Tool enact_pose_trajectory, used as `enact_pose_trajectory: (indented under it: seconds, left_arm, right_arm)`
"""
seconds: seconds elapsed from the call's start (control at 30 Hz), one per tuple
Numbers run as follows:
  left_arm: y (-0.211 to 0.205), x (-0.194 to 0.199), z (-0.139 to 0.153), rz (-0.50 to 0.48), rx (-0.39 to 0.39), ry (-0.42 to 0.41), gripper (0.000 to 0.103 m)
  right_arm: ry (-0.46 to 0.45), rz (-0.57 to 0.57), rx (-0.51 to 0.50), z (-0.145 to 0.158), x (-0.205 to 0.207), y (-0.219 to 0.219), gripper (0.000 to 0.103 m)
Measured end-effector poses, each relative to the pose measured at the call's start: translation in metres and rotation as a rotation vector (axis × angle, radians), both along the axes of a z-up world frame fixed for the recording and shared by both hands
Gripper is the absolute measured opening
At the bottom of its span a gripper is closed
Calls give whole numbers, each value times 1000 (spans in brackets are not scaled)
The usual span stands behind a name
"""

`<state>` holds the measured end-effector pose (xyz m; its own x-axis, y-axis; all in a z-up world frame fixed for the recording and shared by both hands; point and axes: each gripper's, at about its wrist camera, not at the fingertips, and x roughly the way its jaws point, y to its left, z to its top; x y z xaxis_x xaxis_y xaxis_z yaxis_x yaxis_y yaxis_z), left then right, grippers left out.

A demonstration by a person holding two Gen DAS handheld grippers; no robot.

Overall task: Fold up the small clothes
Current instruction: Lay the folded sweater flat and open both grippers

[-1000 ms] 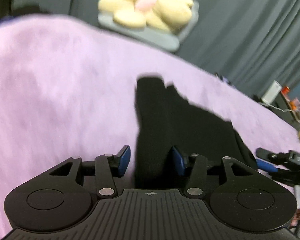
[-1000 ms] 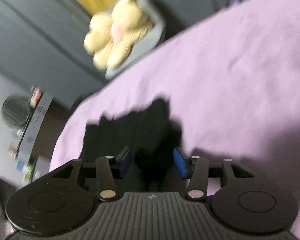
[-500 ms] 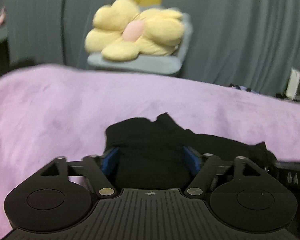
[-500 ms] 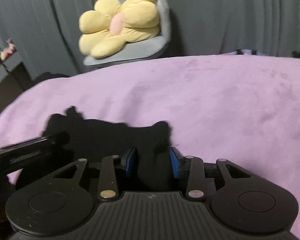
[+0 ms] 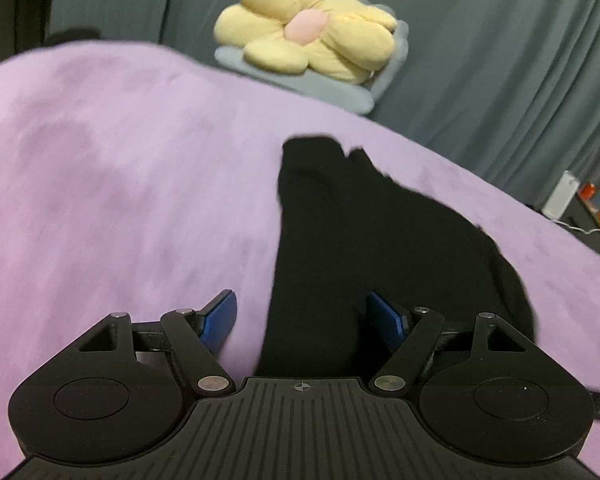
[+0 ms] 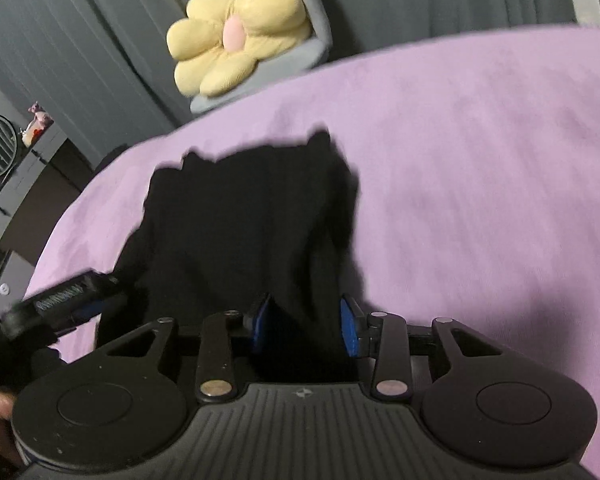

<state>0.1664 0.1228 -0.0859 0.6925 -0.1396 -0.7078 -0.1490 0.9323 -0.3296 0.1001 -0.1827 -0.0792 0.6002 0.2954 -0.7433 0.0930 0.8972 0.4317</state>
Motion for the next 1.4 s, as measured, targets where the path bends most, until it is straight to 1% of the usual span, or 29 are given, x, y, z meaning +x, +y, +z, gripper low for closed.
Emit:
enact_pose_trajectory:
  seconds: [0.07,0.1,0.2,0.27,0.37,0.4,0.47,0.5,0.53,0.6,0.67,0.73,0.77,0.83,0.9,1.07,1.2,1.33,1.4]
  left_arm:
    - [3,-20,1,8,-37,43,78]
    - [4,-30,0,14,-50,61,78]
    - [5,-49,-5,14,-76,121,77]
    - [4,-55,-3,8,-85,123,76]
    - [1,-59,-1,-1,-52,91,75]
    - [0,-58,-2,6,-28,96,75]
    - [0,-56,-6,16,-5,122,75]
    - [0,-57,-7,14,-1,122,75]
    - [-1,-56,-8,12,9,121,75]
    - [-3,-55,-9,8,27,120,76]
    - [-6,-56,-10,2,45,116,76]
    - [-6,-57,-10,-2,51,114,76]
    - [-6,-57,-10,-4,53,115,76]
    - [-6,-56,-10,-9,57,115,77]
    - [-6,-56,-11,-19,65,113,77]
    - [-11,-56,-13,-51,115,104,79]
    - [-12,-56,-15,-64,140,101,79]
    - [-13,-57,-14,-70,164,100,79]
    - [-10,-58,-13,-55,164,109,80]
  right_arm:
    - [61,-7,50,-7,-18,-3,38]
    - [73,-21,81,-10,-24,-4,39]
    - [83,-91,209,-11,-36,-15,40]
    - [98,-138,294,-18,-36,-23,40]
    - [138,-203,368,-31,-36,-27,19]
    - [147,-217,394,-33,-37,-28,17]
    - [152,-240,544,-38,-44,-35,15]
    - [152,-249,595,-41,-46,-38,15]
    - [162,-256,589,-42,-47,-40,15]
    - [194,-249,463,-41,-46,-39,14]
    - [174,-218,379,-35,-46,-32,11]
    - [153,-182,263,-23,-44,-20,12]
    - [141,-159,207,-18,-43,-13,14]
    - [131,-121,125,-12,-40,-3,14]
    - [131,-109,80,-10,-43,-5,14]
    - [125,-77,-40,-8,-39,13,12]
    - [124,-47,-126,-5,-36,23,12]
    - [115,-22,-236,4,-40,35,17]
    - [130,-25,-285,8,-44,40,21]
